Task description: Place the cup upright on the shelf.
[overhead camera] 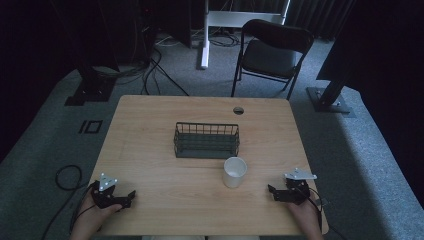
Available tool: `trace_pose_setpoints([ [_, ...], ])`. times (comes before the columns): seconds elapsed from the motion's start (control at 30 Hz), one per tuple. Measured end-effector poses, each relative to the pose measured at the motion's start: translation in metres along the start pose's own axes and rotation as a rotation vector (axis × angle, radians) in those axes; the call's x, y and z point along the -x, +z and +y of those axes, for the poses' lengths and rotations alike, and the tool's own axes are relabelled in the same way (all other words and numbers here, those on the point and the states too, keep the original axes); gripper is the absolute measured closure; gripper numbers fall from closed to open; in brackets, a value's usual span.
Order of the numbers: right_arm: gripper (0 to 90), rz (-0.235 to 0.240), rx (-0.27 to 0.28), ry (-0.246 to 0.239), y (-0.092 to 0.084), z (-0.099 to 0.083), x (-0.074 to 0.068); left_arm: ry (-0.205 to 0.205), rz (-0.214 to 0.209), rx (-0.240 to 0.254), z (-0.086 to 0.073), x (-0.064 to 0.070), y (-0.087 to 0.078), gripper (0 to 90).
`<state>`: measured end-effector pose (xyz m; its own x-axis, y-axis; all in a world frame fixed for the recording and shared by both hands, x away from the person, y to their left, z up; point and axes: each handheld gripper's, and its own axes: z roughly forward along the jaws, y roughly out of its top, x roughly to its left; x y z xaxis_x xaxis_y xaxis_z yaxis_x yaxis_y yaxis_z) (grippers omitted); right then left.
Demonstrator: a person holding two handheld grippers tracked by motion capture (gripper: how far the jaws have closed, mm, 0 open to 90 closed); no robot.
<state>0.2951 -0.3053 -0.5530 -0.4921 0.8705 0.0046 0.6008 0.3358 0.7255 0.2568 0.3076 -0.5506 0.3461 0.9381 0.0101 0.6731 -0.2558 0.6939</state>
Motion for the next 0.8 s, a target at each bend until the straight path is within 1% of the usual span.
trace_pose_setpoints([
  [0.03,12.0,-0.009,0.001,0.01,-0.0002,-0.0002,0.0003,0.0,0.0,0.0,0.0,0.0,0.0,3.8],
  [0.27,12.0,-0.021,0.001,0.022,-0.0003,-0.0003,0.001,-0.001,0.0,0.0,0.0,0.0001,0.0,3.8],
  [0.37,12.0,-0.029,0.0,0.031,-0.0003,-0.0003,0.0014,-0.013,0.013,-0.002,-0.001,0.0021,-0.0011,3.8],
  [0.4,12.0,-0.03,0.0,0.032,-0.0004,-0.0003,0.0014,-0.013,0.011,-0.002,-0.0016,0.0027,-0.0016,3.8],
  [0.5,12.0,-0.032,0.0,0.034,-0.0003,-0.0003,0.0015,0.0,-0.002,-0.003,-0.0028,0.0025,-0.0028,3.6],
  [0.63,12.0,-0.032,0.0,0.034,-0.0004,-0.0003,0.0015,0.005,-0.004,-0.005,-0.0026,0.0027,-0.0026,3.1],
  [0.7,12.0,-0.032,0.0,0.033,-0.0004,-0.0003,0.0015,0.023,-0.023,-0.002,-0.0025,0.0038,-0.0026,3.3],
  [0.73,12.0,-0.032,0.0,0.033,-0.0003,-0.0003,0.0015,0.033,-0.037,0.006,-0.0023,0.0048,-0.0029,4.9],
  [0.77,12.0,-0.032,0.0,0.033,-0.0003,-0.0003,0.0015,0.031,-0.043,0.008,-0.0021,0.006,-0.0028,6.3],
  [0.8,12.0,-0.032,0.0,0.034,-0.0004,-0.0003,0.0015,0.039,-0.044,0.005,-0.002,0.0071,-0.0028,6.3],
])
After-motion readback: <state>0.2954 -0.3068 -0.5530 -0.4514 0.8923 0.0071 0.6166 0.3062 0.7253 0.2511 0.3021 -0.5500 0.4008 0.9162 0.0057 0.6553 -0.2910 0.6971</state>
